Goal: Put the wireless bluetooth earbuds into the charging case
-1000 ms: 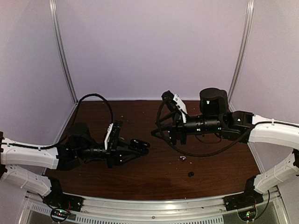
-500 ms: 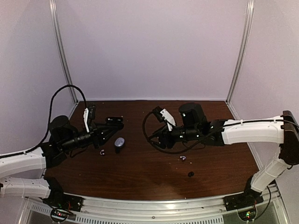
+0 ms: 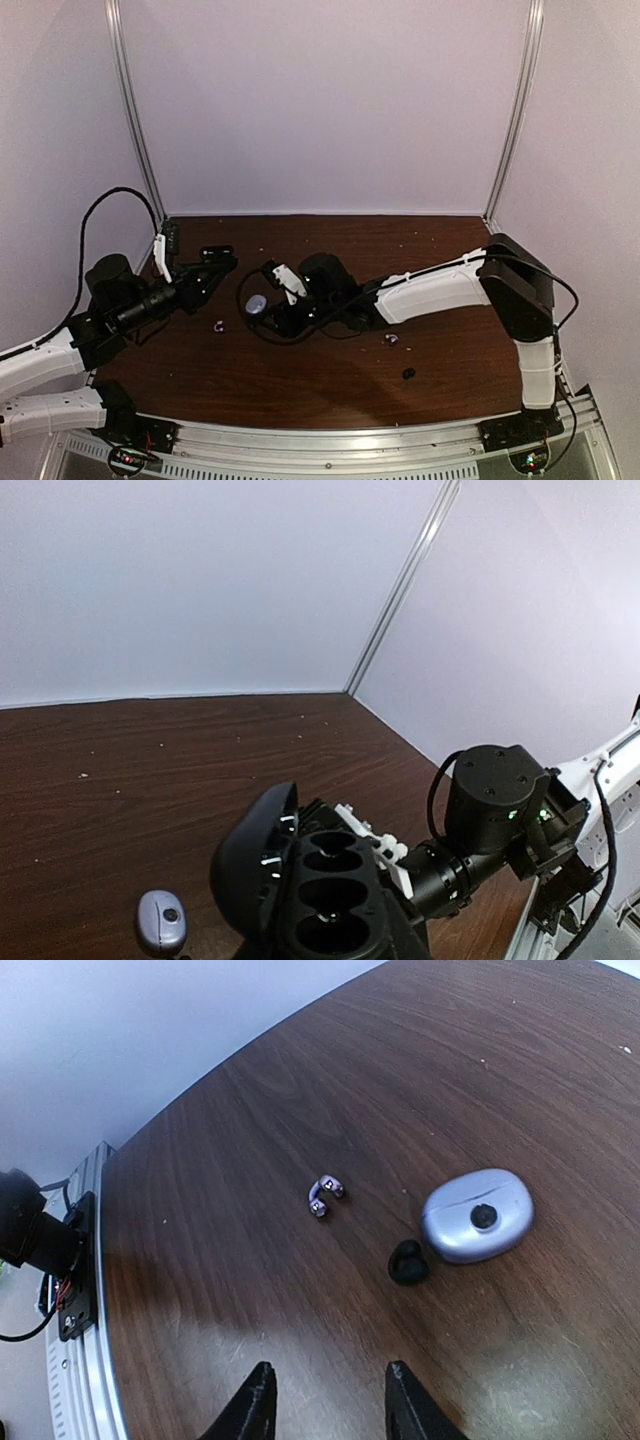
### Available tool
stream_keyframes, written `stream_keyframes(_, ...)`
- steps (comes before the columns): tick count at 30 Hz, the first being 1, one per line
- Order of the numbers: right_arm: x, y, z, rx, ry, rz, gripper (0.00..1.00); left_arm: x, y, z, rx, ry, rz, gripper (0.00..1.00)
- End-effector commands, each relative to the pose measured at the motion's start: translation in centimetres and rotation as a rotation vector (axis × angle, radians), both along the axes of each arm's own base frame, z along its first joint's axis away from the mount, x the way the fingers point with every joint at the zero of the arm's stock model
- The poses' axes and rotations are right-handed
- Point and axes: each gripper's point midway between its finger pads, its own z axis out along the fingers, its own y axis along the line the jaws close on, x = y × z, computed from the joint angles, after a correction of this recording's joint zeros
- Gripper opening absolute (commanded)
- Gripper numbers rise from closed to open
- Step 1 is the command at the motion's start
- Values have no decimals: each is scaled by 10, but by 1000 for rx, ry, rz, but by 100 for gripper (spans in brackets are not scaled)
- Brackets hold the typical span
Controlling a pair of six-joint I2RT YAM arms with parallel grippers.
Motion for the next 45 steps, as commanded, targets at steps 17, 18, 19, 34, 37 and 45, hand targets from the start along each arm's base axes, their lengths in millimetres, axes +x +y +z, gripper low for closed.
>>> stream_keyframes(17,37,55,-62,-69,-16,-125,33,6,17,24,-23,-35,90,0)
stream_keyframes(18,39,56,-65,-77,-17,-133,33,6,18,26,-25,-39,92,0)
stream_keyframes(19,40,55,-68,-85,-18,-140,33,6,18,26,-23,-40,93,0)
stream_keyframes(34,56,62,-95,-143,-34,-171,28,6,21,25,-18,-45,104,0)
stream_keyframes(37,60,58,-98,-154,-36,-183,28,6,20,23,-20,-44,103,0)
stream_keyframes(45,64,61,-100,-145,-61,-156,37,7,18,22,-14,-41,98,0)
